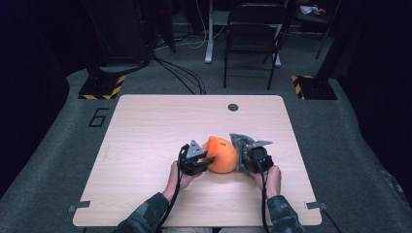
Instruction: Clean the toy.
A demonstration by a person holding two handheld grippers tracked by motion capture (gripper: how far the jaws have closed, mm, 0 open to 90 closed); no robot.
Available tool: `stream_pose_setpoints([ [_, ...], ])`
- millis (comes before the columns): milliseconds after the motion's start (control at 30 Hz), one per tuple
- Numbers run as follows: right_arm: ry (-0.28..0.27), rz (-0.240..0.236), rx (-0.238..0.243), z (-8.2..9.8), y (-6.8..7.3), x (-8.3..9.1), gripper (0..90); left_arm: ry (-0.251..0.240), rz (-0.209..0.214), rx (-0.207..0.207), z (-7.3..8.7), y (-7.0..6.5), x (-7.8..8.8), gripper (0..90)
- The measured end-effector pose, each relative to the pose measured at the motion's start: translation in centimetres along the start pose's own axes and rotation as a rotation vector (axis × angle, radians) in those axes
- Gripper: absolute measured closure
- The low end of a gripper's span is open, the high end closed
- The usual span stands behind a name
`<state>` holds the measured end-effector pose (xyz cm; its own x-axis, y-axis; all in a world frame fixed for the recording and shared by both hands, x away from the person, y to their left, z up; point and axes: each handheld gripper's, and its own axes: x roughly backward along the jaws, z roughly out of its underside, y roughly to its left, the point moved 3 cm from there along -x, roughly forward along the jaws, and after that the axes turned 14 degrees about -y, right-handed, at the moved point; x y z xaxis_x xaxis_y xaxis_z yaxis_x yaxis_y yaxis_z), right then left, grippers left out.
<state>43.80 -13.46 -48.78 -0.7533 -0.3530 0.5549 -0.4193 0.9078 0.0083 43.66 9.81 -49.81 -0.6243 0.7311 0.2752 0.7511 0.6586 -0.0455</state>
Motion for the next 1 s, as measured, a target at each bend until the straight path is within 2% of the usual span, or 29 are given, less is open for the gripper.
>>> stream_pose_setpoints([
  [33,-0.043,-0.028,-0.033,-0.6,0.1,0.7,73.6,-0.002,0.001,0.009,0.0,0.1,0.0,65.8],
  [100,-0.083,-0.074,-0.041,-1.5,0.6,1.6,73.6,-0.006,0.001,0.014,0.0,0.1,0.0,65.4],
  [167,-0.064,-0.086,-0.03,-1.5,1.6,1.4,73.7,-0.003,0.001,0.009,0.0,0.1,0.0,64.3],
  [233,-0.041,-0.073,0.0,-0.9,2.0,0.4,73.8,-0.003,0.007,0.002,-0.1,0.1,0.0,60.0],
  [333,-0.042,-0.071,-0.011,-0.5,1.6,-0.2,73.7,-0.002,0.006,-0.062,-0.3,-0.4,0.2,48.6],
  [433,-0.037,-0.067,-0.015,-0.4,1.3,-0.2,73.7,0.026,-0.004,-0.083,-0.2,-0.6,0.3,37.6],
  [500,-0.038,-0.066,-0.011,-0.4,1.1,-0.3,73.8,0.043,-0.002,-0.096,0.3,-0.8,0.0,36.6],
  [567,-0.036,-0.067,-0.015,-0.3,1.1,-0.3,73.7,0.03,-0.012,-0.114,0.7,-1.0,-0.3,45.1],
  [633,-0.04,-0.057,-0.013,-0.4,1.1,-0.3,73.7,0.012,-0.021,-0.097,0.8,-0.9,-0.4,57.4],
  [733,-0.049,-0.058,-0.013,-0.7,0.8,0.0,73.7,-0.013,-0.037,-0.076,0.6,-0.8,-0.2,69.5],
  [800,-0.068,-0.057,-0.023,-1.3,0.7,0.6,73.7,-0.028,-0.039,-0.052,0.4,-0.8,0.0,73.0],
  [867,-0.091,-0.061,-0.004,-2.1,0.7,1.4,73.7,-0.031,-0.03,-0.019,0.1,-0.8,0.2,74.8],
  [1000,-0.16,-0.089,0.016,-4.2,2.0,3.2,73.7,-0.027,-0.014,-0.015,-0.4,-1.7,0.4,76.0],
])
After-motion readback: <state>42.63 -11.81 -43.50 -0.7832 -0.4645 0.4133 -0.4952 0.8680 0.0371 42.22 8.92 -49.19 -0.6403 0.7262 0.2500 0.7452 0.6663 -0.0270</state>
